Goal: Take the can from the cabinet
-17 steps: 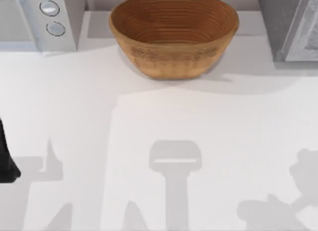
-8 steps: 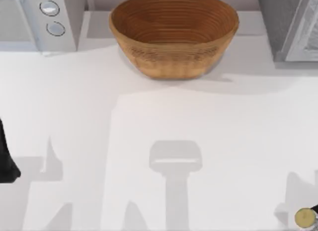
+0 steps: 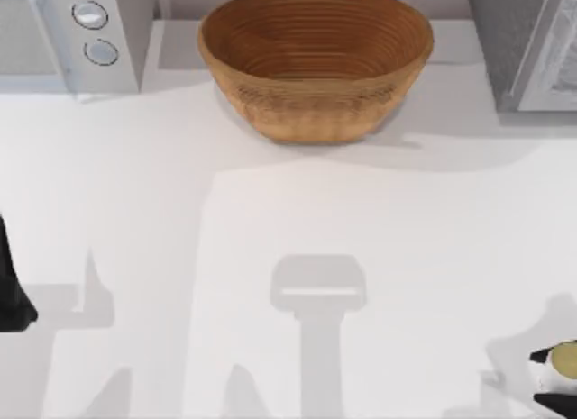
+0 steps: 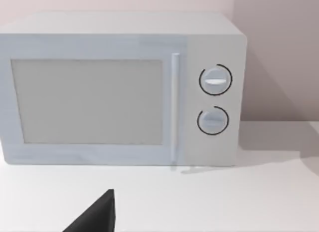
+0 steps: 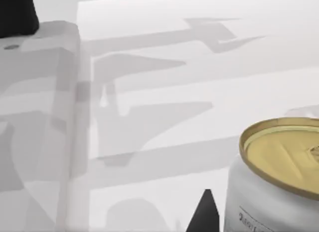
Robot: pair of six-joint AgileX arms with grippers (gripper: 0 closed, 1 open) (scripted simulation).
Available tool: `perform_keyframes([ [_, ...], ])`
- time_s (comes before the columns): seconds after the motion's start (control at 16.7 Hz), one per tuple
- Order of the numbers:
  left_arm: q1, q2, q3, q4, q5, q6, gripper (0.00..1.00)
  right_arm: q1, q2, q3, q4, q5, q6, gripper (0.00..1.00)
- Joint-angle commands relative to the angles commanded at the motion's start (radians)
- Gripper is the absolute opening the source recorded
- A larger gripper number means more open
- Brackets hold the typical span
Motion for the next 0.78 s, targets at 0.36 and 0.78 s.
perform_keyframes([
  [0.36, 0.000, 0.000, 0.000, 0.000, 0.000, 0.000, 1.00, -0.113, 0.372, 0.101, -0.250, -0.330, -0.546, 0.00],
  [0.78, 0.000, 0.000, 0.000, 0.000, 0.000, 0.000, 1.00, -0.184, 0.571, 0.160, -0.385, -0.515, -0.854, 0.00],
])
